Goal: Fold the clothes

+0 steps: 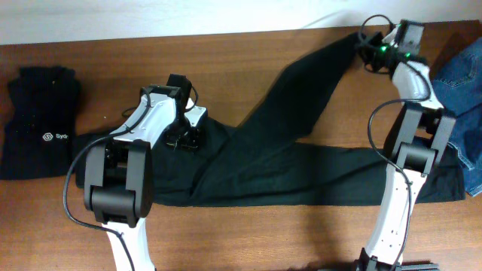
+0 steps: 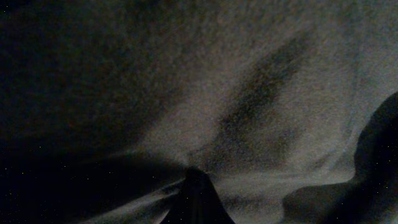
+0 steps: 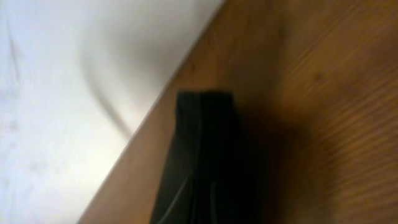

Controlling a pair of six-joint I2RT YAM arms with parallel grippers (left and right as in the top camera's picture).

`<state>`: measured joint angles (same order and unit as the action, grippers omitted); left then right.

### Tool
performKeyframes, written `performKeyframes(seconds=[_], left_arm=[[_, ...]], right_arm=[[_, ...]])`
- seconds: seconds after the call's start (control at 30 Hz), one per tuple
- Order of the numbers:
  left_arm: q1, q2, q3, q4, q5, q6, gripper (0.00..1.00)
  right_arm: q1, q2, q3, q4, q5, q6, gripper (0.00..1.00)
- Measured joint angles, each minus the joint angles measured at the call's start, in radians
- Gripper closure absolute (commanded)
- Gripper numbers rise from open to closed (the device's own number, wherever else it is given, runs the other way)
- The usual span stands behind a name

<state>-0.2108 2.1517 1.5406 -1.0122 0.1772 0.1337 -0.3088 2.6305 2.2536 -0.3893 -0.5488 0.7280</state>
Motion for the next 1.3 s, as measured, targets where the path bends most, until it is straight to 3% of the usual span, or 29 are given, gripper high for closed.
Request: performKeyframes(seconds=[0.33,0.5,0.57,0.67,0.7,0.83,1.07,1.3], left_arm=[[0.000,0.000,0.000,0.002,0.000,0.000,0.99],[0.000,0.000,0.000,0.006,-0.001,0.000,0.99],[0.000,0.000,0.000,0.014,-0.001,0.000,0.99],[0.000,0.000,0.000,0.023,-0.001,0.000,0.99],[0.000,0.000,-0.001,0.024,-0.001,0.000,0.99],[0.000,0.000,-0.001,0.025,-0.001,0.000,0.99],[0.000,0.000,-0.001,0.025,-0.001,0.000,0.99],[0.000,0.000,-0.001,0.024,-0.001,0.000,0.99]], right_arm=[[-0.003,-0.006,0.435,-0.526,0.006,-0.184,0.96],[0.003,-0.013,0.529,-0.668,0.011,-0.239,0.94],[0.013,-0.017,0.533,-0.695,0.015,-0.256,0.77],[0.051,-0.017,0.521,-0.710,0.035,-0.295,0.70],[0.071,-0.017,0.515,-0.715,0.047,-0.303,0.60],[0.185,-0.017,0.498,-0.771,0.143,-0.324,0.45],[0.402,-0.017,0.497,-0.867,0.323,-0.301,0.45],[0.526,-0.005,0.497,-0.879,0.494,-0.231,0.48]])
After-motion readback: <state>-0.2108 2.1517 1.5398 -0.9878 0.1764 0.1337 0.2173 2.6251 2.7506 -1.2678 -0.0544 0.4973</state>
